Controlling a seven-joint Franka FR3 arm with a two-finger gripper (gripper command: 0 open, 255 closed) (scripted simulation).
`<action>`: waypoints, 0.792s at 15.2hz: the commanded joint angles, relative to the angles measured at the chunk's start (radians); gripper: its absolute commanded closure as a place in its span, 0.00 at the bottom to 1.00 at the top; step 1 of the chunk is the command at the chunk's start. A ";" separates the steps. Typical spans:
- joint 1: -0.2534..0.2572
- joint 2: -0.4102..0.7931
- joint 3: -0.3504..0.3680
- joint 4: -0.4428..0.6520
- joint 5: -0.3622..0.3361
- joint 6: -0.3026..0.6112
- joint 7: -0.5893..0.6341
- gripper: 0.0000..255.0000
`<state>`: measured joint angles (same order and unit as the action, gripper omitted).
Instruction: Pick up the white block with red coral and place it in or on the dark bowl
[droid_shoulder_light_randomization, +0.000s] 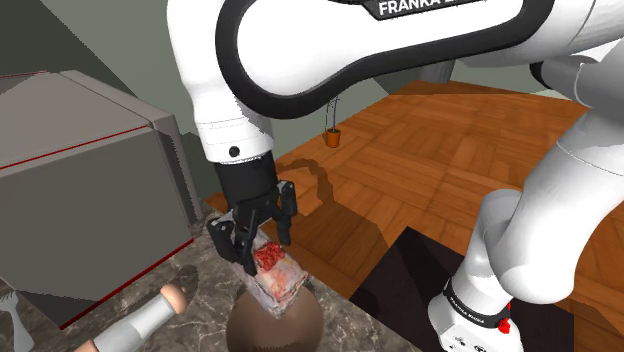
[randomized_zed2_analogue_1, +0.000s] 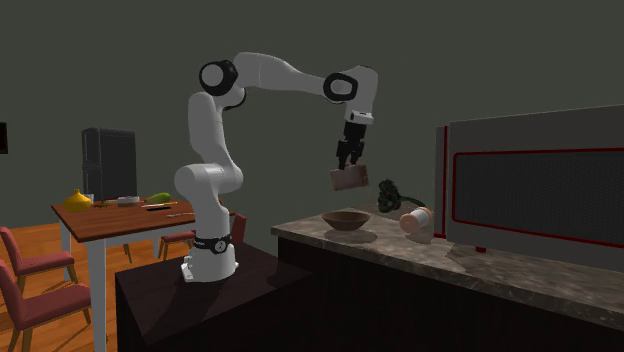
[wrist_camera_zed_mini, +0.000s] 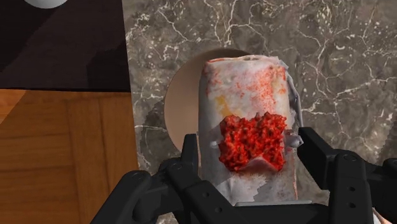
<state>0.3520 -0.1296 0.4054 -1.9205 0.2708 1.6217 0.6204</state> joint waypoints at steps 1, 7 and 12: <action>0.008 -0.020 0.008 -0.032 0.012 0.016 0.010 1.00; 0.011 -0.012 0.014 -0.104 0.014 0.095 -0.004 1.00; 0.013 0.001 0.019 -0.158 0.014 0.161 -0.014 1.00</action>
<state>0.3641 -0.1326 0.4224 -2.0683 0.2846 1.7674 0.6072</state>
